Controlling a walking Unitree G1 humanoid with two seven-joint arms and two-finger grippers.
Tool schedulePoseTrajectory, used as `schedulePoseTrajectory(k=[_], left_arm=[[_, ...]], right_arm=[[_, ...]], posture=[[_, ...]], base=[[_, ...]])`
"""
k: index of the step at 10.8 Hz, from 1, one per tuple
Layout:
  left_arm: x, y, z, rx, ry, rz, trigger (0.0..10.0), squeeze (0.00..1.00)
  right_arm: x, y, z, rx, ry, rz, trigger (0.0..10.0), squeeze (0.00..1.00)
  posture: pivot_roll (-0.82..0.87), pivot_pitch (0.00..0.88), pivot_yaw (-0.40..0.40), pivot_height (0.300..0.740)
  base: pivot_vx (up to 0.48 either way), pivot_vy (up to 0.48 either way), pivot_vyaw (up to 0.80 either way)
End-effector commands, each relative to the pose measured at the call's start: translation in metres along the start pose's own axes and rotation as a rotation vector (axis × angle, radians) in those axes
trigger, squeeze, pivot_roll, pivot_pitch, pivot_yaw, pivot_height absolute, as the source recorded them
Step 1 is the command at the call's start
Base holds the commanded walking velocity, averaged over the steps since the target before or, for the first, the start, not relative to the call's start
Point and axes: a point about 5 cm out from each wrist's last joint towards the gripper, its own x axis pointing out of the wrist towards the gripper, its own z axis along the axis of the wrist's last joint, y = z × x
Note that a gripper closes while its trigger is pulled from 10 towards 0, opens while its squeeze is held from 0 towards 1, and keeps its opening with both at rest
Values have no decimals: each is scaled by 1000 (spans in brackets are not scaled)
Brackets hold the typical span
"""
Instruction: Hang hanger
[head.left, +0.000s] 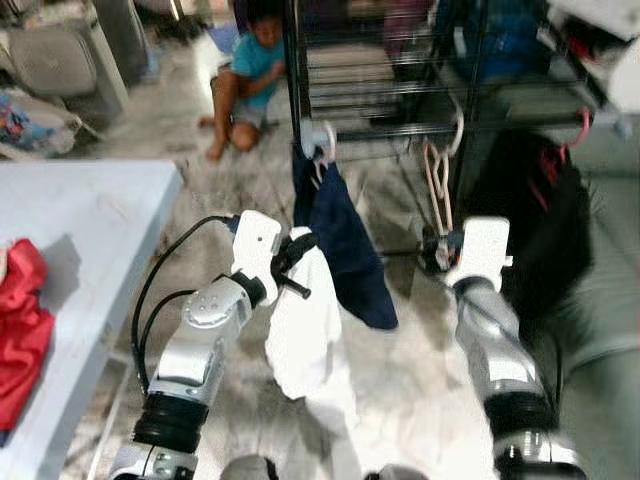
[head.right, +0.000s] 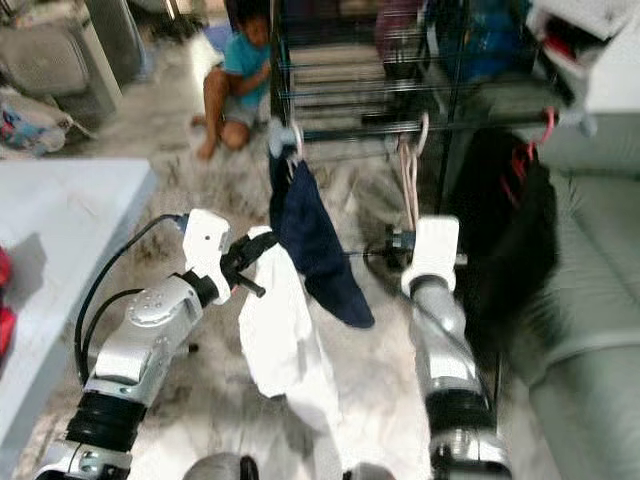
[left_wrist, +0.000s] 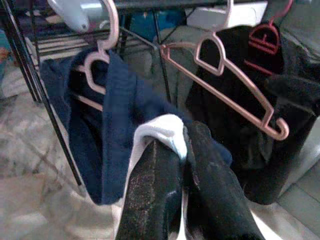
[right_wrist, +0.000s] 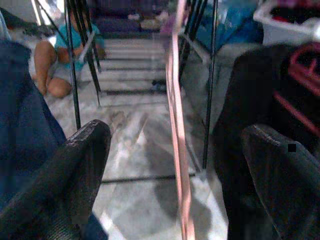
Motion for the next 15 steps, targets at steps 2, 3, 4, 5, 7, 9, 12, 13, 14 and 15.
schedulePoseTrajectory(k=[2,3,4,5,7,9,12,13,14,15], left_arm=[[-1,1,9,15,-48,4,10000,0],[-1,1,8,14,-47,5,10000,0],[0,0,8,15,-43,8,10000,0],[1,-1,7,14,-40,7,10000,0],[1,-1,7,12,-42,12,10000,0],[0,-2,5,8,-40,15,10000,0],[-1,-2,5,11,-35,20,10000,0],[-3,-2,4,16,-29,22,10000,0],[-5,-1,4,18,-26,23,10000,0],[-9,2,4,25,-16,32,10000,0]], right_arm=[[8,-5,6,-12,-9,-14,10000,0],[11,-9,7,-15,-2,-26,10000,0],[15,-15,10,-28,-2,-46,10000,0],[17,-22,10,-45,9,-80,10000,0],[17,-28,3,-82,45,-117,10000,0],[19,-27,-1,-52,78,-100,10000,0],[29,-23,-4,-26,148,-17,10000,0],[32,-23,-9,-27,207,1,10000,0],[36,-23,-9,-15,245,19,10000,0],[43,-26,-2,-50,249,46,10000,0]], posture=[[-5,15,34,740],[-10,15,33,740],[-14,16,32,740],[-17,24,28,740],[-18,25,22,740],[-19,30,20,740],[-11,40,19,740],[0,50,17,740],[3,53,17,740],[18,69,15,740]], base=[[354,0,0],[352,0,0],[0,0,0],[0,0,0],[0,0,0],[0,0,0],[0,0,0],[0,0,0],[0,0,0],[0,0,0]])
